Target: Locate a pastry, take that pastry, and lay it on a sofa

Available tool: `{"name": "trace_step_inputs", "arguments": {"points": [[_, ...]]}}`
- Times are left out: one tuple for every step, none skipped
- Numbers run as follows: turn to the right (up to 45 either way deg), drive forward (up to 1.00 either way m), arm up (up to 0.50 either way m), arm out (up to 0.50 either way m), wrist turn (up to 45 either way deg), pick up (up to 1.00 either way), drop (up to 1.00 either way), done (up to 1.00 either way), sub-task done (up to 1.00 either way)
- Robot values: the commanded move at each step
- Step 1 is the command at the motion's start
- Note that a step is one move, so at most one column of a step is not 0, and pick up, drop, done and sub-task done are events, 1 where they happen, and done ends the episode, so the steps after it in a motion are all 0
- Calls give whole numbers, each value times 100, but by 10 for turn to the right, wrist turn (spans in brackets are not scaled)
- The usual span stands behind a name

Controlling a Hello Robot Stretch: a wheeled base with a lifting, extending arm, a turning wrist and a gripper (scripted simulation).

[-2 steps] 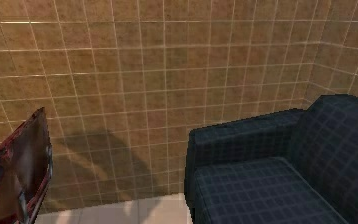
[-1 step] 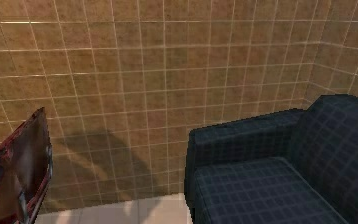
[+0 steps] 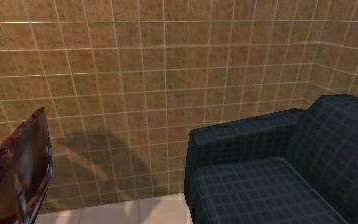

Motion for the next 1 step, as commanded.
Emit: {"name": "trace_step_inputs", "arguments": {"points": [[0, 0, 0, -28, 0, 0, 0, 0, 0]]}}
